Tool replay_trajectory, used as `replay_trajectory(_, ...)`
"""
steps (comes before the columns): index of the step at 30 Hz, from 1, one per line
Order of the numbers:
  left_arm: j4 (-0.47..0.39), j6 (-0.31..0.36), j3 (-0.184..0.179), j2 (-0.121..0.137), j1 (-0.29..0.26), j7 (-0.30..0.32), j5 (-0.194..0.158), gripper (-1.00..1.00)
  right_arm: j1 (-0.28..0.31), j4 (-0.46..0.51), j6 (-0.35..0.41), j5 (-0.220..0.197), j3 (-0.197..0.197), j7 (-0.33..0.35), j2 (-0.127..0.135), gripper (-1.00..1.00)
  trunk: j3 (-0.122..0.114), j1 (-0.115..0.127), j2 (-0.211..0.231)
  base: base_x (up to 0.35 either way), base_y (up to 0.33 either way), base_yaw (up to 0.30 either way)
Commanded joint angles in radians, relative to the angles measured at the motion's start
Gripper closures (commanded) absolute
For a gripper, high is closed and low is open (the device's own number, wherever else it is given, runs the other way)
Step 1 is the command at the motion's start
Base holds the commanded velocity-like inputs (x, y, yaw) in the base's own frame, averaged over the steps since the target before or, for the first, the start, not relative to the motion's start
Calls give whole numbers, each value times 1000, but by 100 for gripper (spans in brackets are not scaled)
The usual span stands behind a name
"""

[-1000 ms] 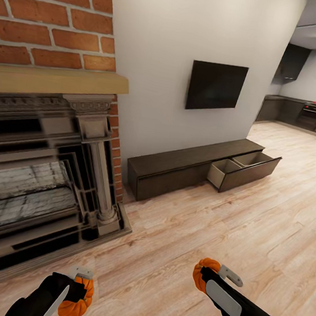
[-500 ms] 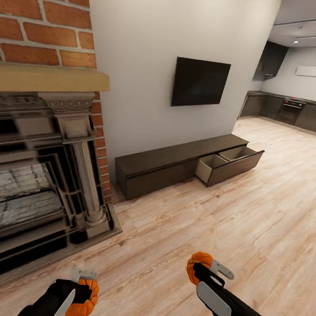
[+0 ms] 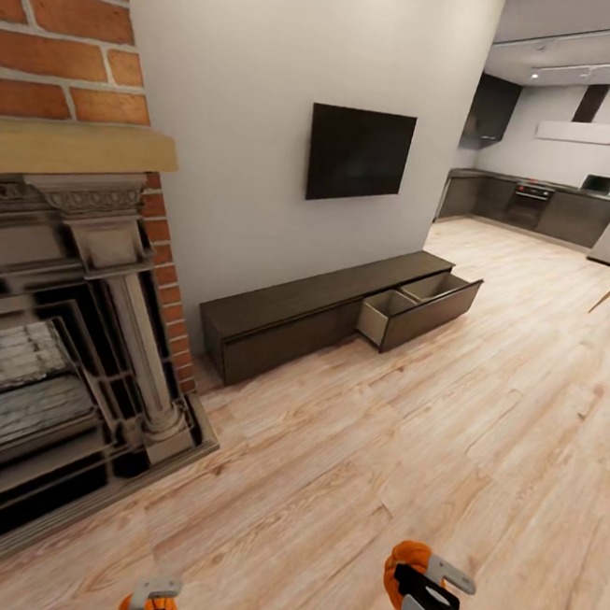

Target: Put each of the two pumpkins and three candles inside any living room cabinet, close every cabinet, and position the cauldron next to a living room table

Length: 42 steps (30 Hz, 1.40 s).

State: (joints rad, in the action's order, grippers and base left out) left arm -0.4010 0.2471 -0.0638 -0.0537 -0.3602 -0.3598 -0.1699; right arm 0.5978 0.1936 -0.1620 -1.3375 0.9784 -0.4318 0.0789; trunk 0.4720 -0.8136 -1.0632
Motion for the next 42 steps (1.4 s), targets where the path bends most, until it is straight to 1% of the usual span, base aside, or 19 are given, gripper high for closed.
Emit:
replay_trajectory(1,2,0,-7,0,0,-12,-9,100,1,0,-13,-10,8,-3,0,100,2,0,-1,0,0,-167)
replay_trajectory(5,9,-28,-7,-1,0,-19,-10,100,1,-3,-28,0,9,-1,-2,100,5,0,-1,0,0,-166)
replay_trajectory(8,10,-35,-6,-2,0,-20,-11,100,1,-4,-29,39,9,-1,-2,100,7,0,-1,0,0,-159)
replay_trajectory(11,10,-46,-4,-4,0,-19,-12,100,1,-5,-30,60,8,-2,-2,100,9,0,-1,0,0,-154)
replay_trajectory(13,12,-78,-4,-4,1,-19,-31,100,1,-5,-30,64,8,-2,-2,100,10,0,-1,0,0,-153)
replay_trajectory(14,16,-91,-4,-4,1,-19,-48,100,1,-4,-32,65,8,-2,-2,100,11,0,-1,0,0,-163)
replay_trajectory(15,22,-102,-7,-5,1,-19,-78,100,1,-4,-38,65,6,-2,-2,100,12,0,-1,0,0,-201)
replay_trajectory(16,23,-104,-7,-5,1,-19,-87,100,1,-4,-41,65,5,-2,-2,100,12,0,-1,0,0,-213)
replay_trajectory(17,25,-108,-8,-5,1,-15,-111,100,1,-4,-55,65,2,-2,-2,100,13,0,-1,0,0,-238)
replay_trajectory(19,27,-111,-8,-7,1,-11,-130,100,1,-3,-68,65,-1,-2,-1,100,14,0,-1,0,0,-252)
replay_trajectory(21,28,-113,-8,-9,1,-9,-139,100,1,-2,-73,64,-4,-2,-1,100,15,0,-1,0,0,-265)
replay_trajectory(26,29,-130,-8,-11,3,0,-147,100,1,-2,-76,64,-4,-2,-1,100,16,0,-1,0,0,-273)
replay_trajectory(28,41,-157,-9,-12,4,2,-148,100,1,-2,-76,63,-4,-2,-1,100,16,0,-1,0,0,-276)
replay_trajectory(30,84,-198,-8,-12,4,2,-148,100,1,-2,-77,63,-4,-2,-1,100,16,0,-1,0,0,-276)
replay_trajectory(33,110,-228,-6,-11,4,2,-147,100,1,-2,-77,62,-4,-2,-1,100,16,0,-1,6,0,-276)
replay_trajectory(38,117,-236,-5,-10,4,2,-148,100,1,-3,-79,53,-10,-5,-1,100,16,0,-1,189,-76,-276)
replay_trajectory(40,117,-236,-5,-9,4,2,-148,100,1,-2,-81,46,-23,-6,0,100,16,0,-1,289,-117,-277)
replay_trajectory(42,117,-236,-5,-8,4,2,-149,100,1,-2,-82,43,-52,-7,1,100,16,0,-1,297,-121,-278)
